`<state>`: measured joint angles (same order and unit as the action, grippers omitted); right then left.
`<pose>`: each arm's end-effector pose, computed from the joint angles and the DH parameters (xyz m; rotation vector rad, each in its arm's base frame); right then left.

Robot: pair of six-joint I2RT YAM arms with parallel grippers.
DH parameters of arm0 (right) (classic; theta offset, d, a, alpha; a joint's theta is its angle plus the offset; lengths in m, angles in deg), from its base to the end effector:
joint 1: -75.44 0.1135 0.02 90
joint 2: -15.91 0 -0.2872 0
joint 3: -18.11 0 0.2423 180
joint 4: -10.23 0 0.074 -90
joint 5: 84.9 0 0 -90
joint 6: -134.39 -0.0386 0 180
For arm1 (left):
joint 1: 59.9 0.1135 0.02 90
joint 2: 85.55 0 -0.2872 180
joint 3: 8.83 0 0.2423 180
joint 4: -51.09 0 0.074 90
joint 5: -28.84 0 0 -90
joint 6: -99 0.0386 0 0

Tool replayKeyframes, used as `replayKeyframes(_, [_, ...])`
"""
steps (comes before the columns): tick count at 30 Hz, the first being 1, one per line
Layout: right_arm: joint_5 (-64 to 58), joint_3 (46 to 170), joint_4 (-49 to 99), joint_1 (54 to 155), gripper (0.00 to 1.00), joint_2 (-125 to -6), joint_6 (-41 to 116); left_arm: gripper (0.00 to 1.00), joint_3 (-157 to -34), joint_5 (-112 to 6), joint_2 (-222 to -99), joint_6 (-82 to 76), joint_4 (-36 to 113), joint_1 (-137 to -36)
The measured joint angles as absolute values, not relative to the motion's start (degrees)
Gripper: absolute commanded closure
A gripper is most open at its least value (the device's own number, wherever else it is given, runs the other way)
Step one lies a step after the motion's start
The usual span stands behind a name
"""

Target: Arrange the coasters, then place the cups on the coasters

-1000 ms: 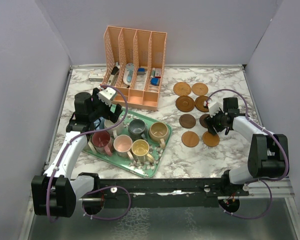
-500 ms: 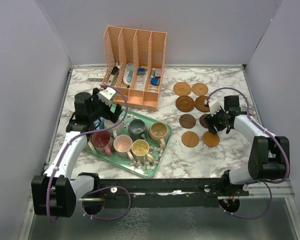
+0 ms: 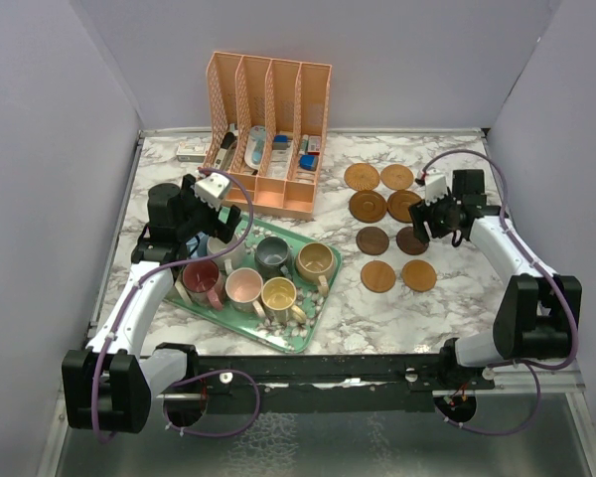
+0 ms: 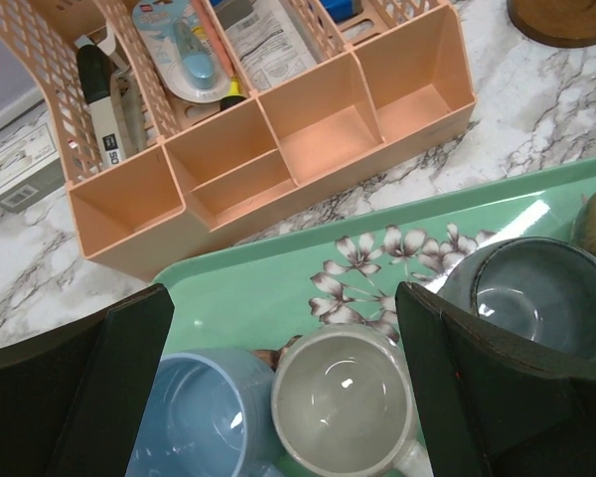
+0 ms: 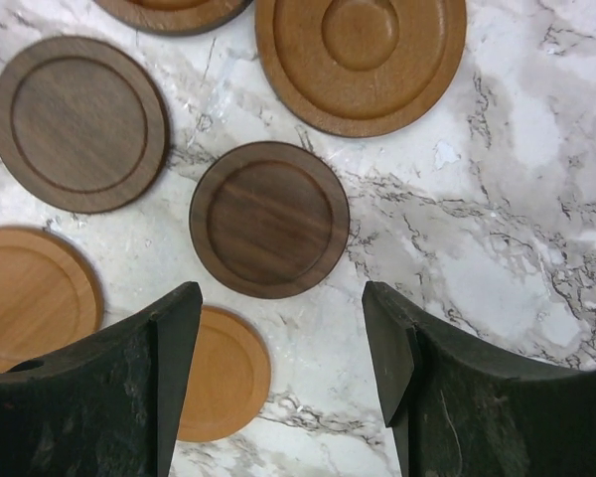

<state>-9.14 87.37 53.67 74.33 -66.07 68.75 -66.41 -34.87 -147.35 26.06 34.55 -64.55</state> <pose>0.2785 0.0041 0.2520 -0.5992 2.4395 0.1375 0.2253 -0.0355 0.3103 0.6520 1.7901 -0.2963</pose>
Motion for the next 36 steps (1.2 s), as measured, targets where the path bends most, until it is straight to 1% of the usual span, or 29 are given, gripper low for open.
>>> replayKeyframes(10, [-10.5,92.9,53.7,74.3,0.25,-66.2,63.6,0.01,-67.5,-45.8,-147.2,25.3,34.6,-64.5])
replayKeyframes(13, [-11.7,94.4,54.2,74.3,0.19,-66.2,62.8,0.01,-69.5,-48.2,-147.8,26.2,34.0,-64.5])
replayKeyframes(14, [-12.2,95.5,54.2,74.3,0.14,-66.2,62.6,0.01,-70.6,-48.7,-148.2,26.9,33.1,-64.5])
replayKeyframes(17, [-13.8,97.0,54.3,74.4,0.05,-66.2,62.4,0.01,-73.0,-48.9,-149.1,29.1,30.8,-64.5])
replayKeyframes(20, [-15.0,96.9,54.2,74.6,0.0,-66.0,62.3,0.01,-73.4,-48.9,-149.2,31.4,28.2,-64.5])
replayKeyframes(28, [-15.2,92.6,54.1,74.7,0.0,-64.4,62.9,0.01,-74.3,-47.0,-149.3,34.5,18.2,-64.6])
replayKeyframes(36, [-17.8,91.5,53.7,74.7,0.0,-61.3,63.2,0.01,-74.4,-46.4,-150.3,32.9,15.5,-66.1])
